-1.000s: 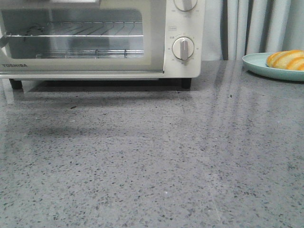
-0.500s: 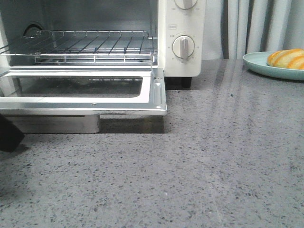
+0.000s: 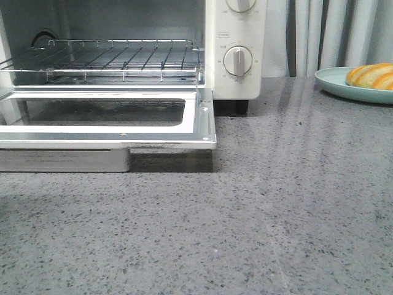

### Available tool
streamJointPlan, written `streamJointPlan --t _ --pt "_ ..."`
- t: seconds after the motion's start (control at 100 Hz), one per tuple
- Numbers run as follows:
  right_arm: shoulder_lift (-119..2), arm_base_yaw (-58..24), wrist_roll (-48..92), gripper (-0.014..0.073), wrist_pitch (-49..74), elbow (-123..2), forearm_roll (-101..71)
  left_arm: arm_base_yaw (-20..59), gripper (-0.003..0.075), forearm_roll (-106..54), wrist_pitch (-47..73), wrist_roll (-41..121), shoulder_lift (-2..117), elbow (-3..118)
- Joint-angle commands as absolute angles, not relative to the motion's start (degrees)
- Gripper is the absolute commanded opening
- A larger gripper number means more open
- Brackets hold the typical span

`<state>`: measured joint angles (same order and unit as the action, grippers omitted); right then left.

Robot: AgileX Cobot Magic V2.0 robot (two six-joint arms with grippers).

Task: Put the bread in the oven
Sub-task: 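Reach the right gripper to the croissant on the green plate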

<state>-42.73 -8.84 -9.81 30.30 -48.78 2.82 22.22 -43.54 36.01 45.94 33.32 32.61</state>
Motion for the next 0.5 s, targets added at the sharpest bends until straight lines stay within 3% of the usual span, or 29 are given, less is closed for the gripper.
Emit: streamJointPlan --t 0.0,0.08,0.18,0.49 --pt "-52.12 -8.61 -9.48 0.0109 29.01 -57.54 4.39 22.21 -0.0022 -45.75 34.45 45.79 28.79 34.14" --pt "-59.65 -6.95 -9.48 0.0262 30.19 -63.65 4.51 22.21 -0.0022 -45.75 35.33 45.79 25.99 34.14" --pt "-68.83 -4.09 -9.48 0.0370 31.69 -70.90 5.95 22.21 -0.0022 -45.75 37.21 45.79 23.60 34.14" --pt "-89.83 2.98 -9.84 0.0369 24.22 -77.65 6.63 22.21 -0.0022 -46.24 39.70 45.79 22.48 34.14"
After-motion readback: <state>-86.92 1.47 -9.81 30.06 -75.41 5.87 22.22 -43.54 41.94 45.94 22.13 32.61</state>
